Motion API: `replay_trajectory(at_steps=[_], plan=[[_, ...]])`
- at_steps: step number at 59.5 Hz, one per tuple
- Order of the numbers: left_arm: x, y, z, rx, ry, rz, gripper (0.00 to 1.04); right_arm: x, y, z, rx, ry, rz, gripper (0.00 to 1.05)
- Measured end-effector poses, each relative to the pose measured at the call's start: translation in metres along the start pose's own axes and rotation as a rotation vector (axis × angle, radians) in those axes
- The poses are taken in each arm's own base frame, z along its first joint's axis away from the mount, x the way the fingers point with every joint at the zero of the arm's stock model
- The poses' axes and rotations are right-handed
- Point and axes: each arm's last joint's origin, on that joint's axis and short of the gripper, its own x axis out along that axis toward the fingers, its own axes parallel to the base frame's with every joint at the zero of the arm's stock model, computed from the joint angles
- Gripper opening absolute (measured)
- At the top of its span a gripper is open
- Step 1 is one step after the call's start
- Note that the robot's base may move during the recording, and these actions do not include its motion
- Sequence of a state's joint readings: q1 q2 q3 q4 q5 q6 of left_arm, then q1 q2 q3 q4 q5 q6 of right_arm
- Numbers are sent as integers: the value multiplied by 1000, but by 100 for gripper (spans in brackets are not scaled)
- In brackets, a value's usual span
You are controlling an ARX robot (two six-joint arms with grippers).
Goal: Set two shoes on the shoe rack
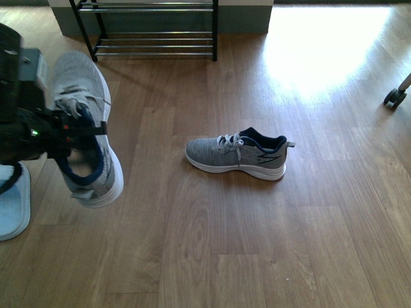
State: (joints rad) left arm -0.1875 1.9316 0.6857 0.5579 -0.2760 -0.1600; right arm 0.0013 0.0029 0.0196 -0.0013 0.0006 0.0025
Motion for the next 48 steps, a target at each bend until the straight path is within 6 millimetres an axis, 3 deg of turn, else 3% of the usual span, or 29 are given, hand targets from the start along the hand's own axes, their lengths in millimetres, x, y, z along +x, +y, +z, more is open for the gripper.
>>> replay_trajectory(at_steps=[17,23,29,48], plan=[[-119,33,3,58,-212,177,2,0,0,0,0,0,0,96],[-169,43,-2,91,-370,265,2,0,0,0,0,0,0,96],[-183,46,5,72,-442,276,2,0,0,0,0,0,0,96],[-183,45,2,104,-432,273,2,0,0,0,0,0,0,96]])
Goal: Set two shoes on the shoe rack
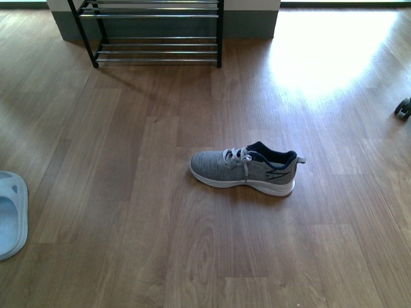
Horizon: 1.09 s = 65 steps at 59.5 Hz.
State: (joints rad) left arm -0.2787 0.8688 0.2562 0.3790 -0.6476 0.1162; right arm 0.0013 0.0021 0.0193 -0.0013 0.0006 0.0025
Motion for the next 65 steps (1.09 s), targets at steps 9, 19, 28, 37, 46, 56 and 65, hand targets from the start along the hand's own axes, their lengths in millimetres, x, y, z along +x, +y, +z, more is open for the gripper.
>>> replay_trajectory(at_steps=[9,19,28,37,46,56,65], plan=[[0,0,0,0,0,-4,2,0,0,0,0,0,0,96],[0,0,0,0,-1,-4,2,0,0,0,0,0,0,96],[0,0,0,0,-1,-4,2,0,0,0,0,0,0,96],[0,0,0,0,-1,-10,2,0,0,0,0,0,-1,96],[0,-1,0,2,1,-8,2,0,0,0,0,0,0,96],[0,0,0,1,2,-2,2,4,-1,-4,43,92,185,96],[0,-1,0,2,1,-7,2,35,-2,-1,35,130,266,96]])
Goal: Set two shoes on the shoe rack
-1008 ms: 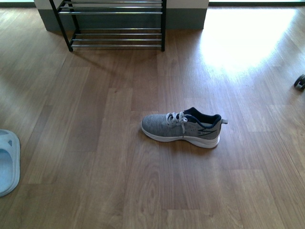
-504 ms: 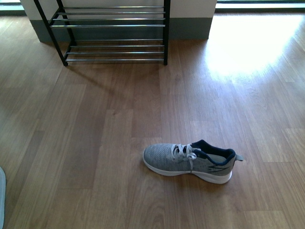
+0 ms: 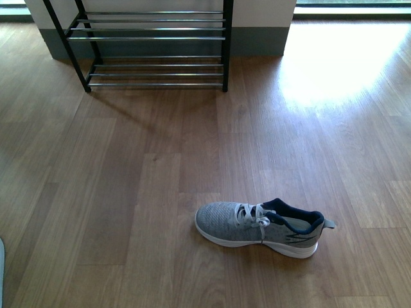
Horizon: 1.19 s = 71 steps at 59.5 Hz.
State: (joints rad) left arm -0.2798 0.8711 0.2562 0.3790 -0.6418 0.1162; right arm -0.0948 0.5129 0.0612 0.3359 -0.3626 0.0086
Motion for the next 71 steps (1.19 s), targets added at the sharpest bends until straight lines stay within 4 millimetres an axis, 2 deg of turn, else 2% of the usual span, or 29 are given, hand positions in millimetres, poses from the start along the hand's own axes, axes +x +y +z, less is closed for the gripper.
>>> replay_trajectory(at_steps=[4,7,9,12,16,19,25,29,41,57,71], plan=[[0,0,0,0,0,-1,2,35,-5,7,-64,35,33,96],[0,0,0,0,0,-1,2,54,-5,5,-109,69,70,96],[0,0,0,0,0,-2,2,73,-6,-3,-152,112,86,96],[0,0,0,0,0,0,2,92,-5,-15,-187,168,117,96],[0,0,0,0,0,2,2,116,-7,-39,-246,257,119,96],[0,0,0,0,0,2,2,141,-8,-70,-286,376,141,96],[0,0,0,0,0,1,2,174,-7,-129,-350,559,179,96],[0,0,0,0,0,1,2,187,-4,-150,-375,610,199,96],[0,0,0,0,0,2,2,228,2,-193,-433,696,238,96],[0,0,0,0,0,2,2,262,3,-218,-446,719,242,96],[0,0,0,0,0,2,2,279,-2,-236,-475,751,249,96]])
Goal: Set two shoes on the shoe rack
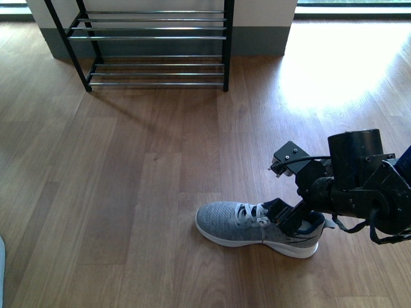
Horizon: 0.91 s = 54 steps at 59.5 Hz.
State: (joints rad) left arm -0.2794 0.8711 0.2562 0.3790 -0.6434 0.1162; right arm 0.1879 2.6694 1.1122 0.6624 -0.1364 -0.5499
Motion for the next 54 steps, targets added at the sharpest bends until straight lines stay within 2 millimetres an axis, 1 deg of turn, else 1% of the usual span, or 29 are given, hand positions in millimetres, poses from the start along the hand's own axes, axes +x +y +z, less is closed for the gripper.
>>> replay_trajectory(at_steps=[10,17,20,29,46,52,54], plan=[[0,0,0,0,0,0,2,11,-2,-6,-5,39,43,96],[0,0,0,0,0,0,2,23,0,-20,-23,101,82,96],[0,0,0,0,0,0,2,26,1,-22,-30,105,88,95],[0,0,0,0,0,0,2,32,1,-26,-35,109,73,66],[0,0,0,0,0,0,2,34,2,-26,-36,114,42,28],[0,0,0,0,0,0,2,32,2,-27,-29,108,20,12],[0,0,0,0,0,0,2,30,2,-27,-25,104,17,8]])
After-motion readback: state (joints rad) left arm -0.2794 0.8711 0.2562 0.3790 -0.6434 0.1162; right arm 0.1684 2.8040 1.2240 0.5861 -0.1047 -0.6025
